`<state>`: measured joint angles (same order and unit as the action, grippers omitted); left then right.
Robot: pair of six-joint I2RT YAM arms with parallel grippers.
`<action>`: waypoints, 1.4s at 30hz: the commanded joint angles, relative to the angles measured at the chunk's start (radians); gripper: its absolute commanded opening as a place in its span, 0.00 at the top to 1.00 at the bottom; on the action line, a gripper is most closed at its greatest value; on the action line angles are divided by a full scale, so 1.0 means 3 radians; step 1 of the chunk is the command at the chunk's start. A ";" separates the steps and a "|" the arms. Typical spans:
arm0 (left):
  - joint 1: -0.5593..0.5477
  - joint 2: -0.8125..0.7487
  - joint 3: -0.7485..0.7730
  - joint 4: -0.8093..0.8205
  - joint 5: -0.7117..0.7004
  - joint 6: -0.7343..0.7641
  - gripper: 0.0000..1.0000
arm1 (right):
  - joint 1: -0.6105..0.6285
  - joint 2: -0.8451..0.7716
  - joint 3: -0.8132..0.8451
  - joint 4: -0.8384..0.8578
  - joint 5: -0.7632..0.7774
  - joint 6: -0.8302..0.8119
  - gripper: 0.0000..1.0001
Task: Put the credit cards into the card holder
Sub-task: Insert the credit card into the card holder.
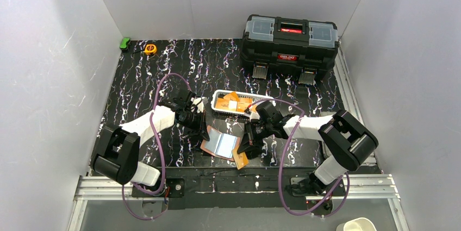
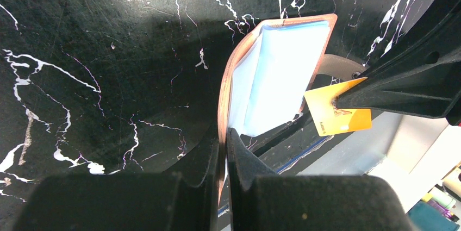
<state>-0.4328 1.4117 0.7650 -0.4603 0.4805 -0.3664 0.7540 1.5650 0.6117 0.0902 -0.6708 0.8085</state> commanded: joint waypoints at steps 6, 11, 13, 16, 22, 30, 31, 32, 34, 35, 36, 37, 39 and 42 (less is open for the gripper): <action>0.0020 -0.0134 -0.0040 -0.0031 0.0095 0.0030 1.00 | 0.0008 0.0086 0.0104 0.0114 -0.0095 -0.0026 0.99; 0.0021 -0.0139 -0.0045 -0.0030 0.0096 0.0035 1.00 | 0.0008 0.0123 0.0108 0.0101 -0.0101 -0.0038 0.99; 0.0022 -0.0139 -0.0045 -0.0025 0.0101 0.0035 1.00 | 0.0008 0.0119 0.0098 0.0098 -0.0100 -0.0046 0.99; 0.0021 -0.0143 -0.0045 -0.0024 0.0111 0.0030 1.00 | 0.0006 0.0134 0.0106 0.0098 -0.0100 -0.0052 0.99; 0.0021 -0.0149 -0.0055 -0.0018 0.0132 0.0025 1.00 | 0.0007 0.0190 0.0165 0.0126 -0.0115 -0.0049 0.99; 0.0021 -0.0155 -0.0060 0.0001 0.0160 0.0030 1.00 | 0.0008 0.0297 0.0370 0.0141 -0.0141 -0.0053 0.99; 0.0021 -0.0155 -0.0060 0.0000 0.0164 0.0029 1.00 | 0.0008 0.0306 0.0394 0.0150 -0.0145 -0.0048 0.99; 0.0021 -0.0155 -0.0060 0.0000 0.0168 0.0030 1.00 | 0.0008 0.0317 0.0421 0.0161 -0.0150 -0.0042 0.99; 0.0021 -0.0158 -0.0060 0.0001 0.0178 0.0032 1.00 | 0.0008 0.0349 0.0472 0.0174 -0.0163 -0.0037 0.99; 0.0021 -0.0157 -0.0060 0.0005 0.0184 0.0031 1.00 | 0.0012 0.0369 0.0494 0.0177 -0.0170 -0.0032 0.99; 0.0021 -0.0158 -0.0060 0.0005 0.0194 0.0034 1.00 | 0.0011 0.0383 0.0512 0.0182 -0.0168 -0.0027 0.99; 0.0019 -0.0160 -0.0063 0.0010 0.0202 0.0035 1.00 | 0.0012 0.0398 0.0532 0.0189 -0.0172 -0.0027 0.99; 0.0017 -0.0156 -0.0064 0.0022 0.0215 0.0029 1.00 | 0.0013 0.0433 0.0581 0.0190 -0.0186 -0.0026 0.99; 0.0016 -0.0167 -0.0060 0.0030 0.0241 0.0027 1.00 | 0.0023 0.0504 0.0664 0.0179 -0.0197 -0.0038 0.99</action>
<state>-0.4309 1.4025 0.7601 -0.4480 0.5129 -0.3660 0.7540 1.6947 0.7547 0.1169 -0.7048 0.8085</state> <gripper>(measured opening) 0.032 0.027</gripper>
